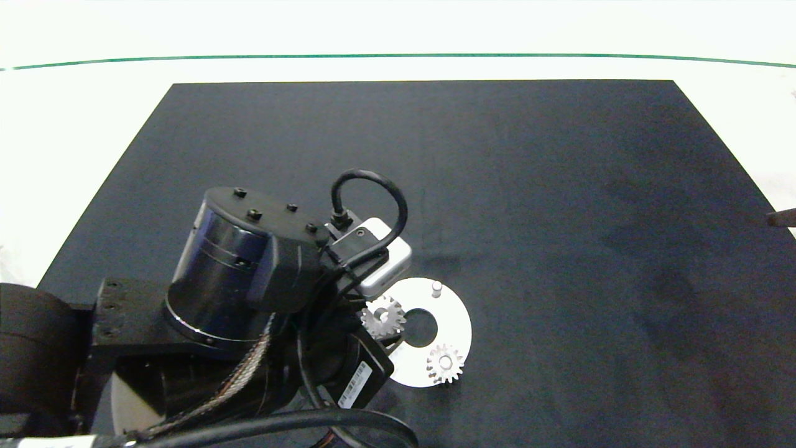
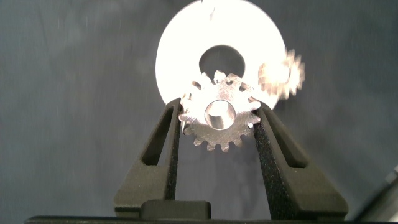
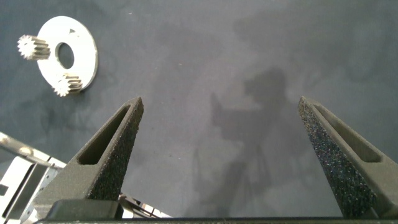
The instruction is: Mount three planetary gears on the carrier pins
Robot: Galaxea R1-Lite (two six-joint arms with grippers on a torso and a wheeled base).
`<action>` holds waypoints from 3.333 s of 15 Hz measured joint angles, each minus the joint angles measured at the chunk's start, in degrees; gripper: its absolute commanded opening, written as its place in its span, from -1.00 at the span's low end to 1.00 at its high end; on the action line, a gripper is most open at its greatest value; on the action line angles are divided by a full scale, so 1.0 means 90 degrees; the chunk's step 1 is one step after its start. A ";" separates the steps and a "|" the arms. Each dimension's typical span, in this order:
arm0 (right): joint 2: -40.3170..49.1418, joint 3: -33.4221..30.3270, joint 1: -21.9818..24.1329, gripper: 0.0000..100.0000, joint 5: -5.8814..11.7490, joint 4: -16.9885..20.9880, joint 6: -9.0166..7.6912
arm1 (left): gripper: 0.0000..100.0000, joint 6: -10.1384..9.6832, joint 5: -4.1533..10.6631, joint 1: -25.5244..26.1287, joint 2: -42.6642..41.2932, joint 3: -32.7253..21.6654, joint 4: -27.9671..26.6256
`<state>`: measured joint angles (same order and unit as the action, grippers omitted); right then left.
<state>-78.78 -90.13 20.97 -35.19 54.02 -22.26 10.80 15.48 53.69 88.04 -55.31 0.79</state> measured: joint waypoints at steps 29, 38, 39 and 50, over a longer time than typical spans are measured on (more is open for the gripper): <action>0.0337 0.0624 0.0454 1.00 0.0000 0.0007 -0.0154 | -0.74 0.0230 0.0687 0.0218 0.2290 -0.2653 -0.0754; 0.0340 0.0649 0.0456 1.00 -0.0088 0.0009 -0.0157 | -0.74 0.0297 0.0689 0.0053 0.2355 -0.2708 -0.0788; 0.0340 0.0649 0.0456 1.00 -0.0092 0.0007 -0.0157 | -0.74 0.0297 0.0687 0.0049 0.2351 -0.2668 -0.0832; 0.0343 0.0654 0.0420 1.00 -0.0116 0.0000 -0.0154 | -0.74 0.0362 0.0775 -0.0043 0.2368 -0.2720 -0.0826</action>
<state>-75.69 -84.24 24.75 -36.24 54.02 -23.65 14.06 22.46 53.30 109.35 -79.79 -6.64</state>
